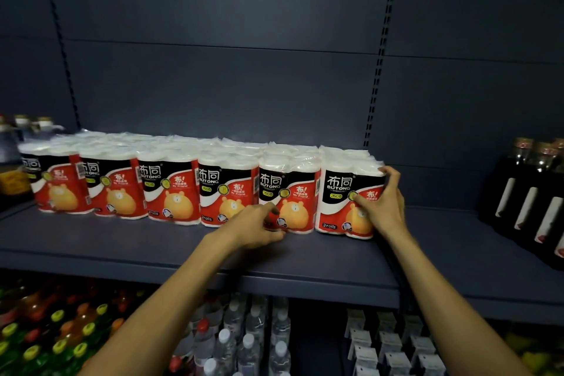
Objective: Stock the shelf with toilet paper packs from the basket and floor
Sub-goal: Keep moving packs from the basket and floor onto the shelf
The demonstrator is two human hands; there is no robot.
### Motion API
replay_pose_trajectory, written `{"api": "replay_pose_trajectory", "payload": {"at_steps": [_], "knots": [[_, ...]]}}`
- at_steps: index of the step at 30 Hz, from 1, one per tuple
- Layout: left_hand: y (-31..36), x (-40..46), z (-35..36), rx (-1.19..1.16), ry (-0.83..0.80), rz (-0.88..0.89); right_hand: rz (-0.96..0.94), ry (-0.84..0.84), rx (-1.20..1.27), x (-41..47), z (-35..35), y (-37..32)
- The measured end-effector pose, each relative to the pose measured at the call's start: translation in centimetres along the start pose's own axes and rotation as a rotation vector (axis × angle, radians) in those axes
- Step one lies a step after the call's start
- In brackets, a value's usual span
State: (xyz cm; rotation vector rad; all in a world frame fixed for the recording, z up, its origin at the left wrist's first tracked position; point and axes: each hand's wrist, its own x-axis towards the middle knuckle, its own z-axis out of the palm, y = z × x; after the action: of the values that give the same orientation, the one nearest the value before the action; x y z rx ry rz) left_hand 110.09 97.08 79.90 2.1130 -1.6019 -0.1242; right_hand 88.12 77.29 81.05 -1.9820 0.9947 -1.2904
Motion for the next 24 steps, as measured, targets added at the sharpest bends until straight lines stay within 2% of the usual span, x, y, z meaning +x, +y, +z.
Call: {"api": "replay_pose_trajectory", "payload": {"at_steps": [12, 18, 20, 24], "knots": [[0.7, -0.7, -0.1, 0.03, 0.029, -0.038, -0.015, -0.085, -0.142, -0.7, -1.0, -0.1], [-0.1, -2.1, -1.0, 0.018, 0.054, -0.056, -0.112, 0.091, -0.166, -2.7, -2.2, -1.2], [-0.8, -2.9, -1.4, 0.023, 0.074, -0.06, -0.119, 0.02, -0.189, -3.5, -1.5, -1.7], [-2.9, -5.3, -2.7, 0.045, 0.075, -0.093, -0.173, -0.329, -0.234, -5.8, 2.0, -3.3]]}}
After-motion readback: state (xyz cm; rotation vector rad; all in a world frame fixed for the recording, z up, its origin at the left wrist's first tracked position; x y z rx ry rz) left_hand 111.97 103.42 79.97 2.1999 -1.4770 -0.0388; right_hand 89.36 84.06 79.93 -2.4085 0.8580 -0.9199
